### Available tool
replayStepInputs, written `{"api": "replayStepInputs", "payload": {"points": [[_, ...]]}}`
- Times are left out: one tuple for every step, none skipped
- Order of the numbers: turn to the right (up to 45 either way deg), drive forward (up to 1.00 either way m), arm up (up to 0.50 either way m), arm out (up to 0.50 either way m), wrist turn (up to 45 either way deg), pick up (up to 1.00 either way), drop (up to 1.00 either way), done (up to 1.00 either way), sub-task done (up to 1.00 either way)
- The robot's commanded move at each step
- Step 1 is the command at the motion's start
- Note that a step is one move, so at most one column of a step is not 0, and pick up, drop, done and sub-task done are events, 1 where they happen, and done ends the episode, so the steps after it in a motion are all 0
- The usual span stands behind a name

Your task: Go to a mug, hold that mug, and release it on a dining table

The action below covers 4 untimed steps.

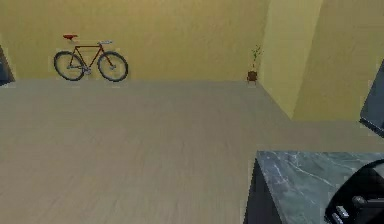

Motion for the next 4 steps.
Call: {"api": "replayStepInputs", "payload": {"points": [[0.0,0.8,0.0,0.0,0.0,0.0,0.0,0.0,0.0],[42.0,0.0,0.0,0.0,0.0,0.0,0.0,0.0,0.0],[0.0,0.2,0.0,0.0,0.0,0.0,0.0,0.0,0.0],[42.0,0.0,0.0,0.0,0.0,0.0,0.0,0.0,0.0]]}}
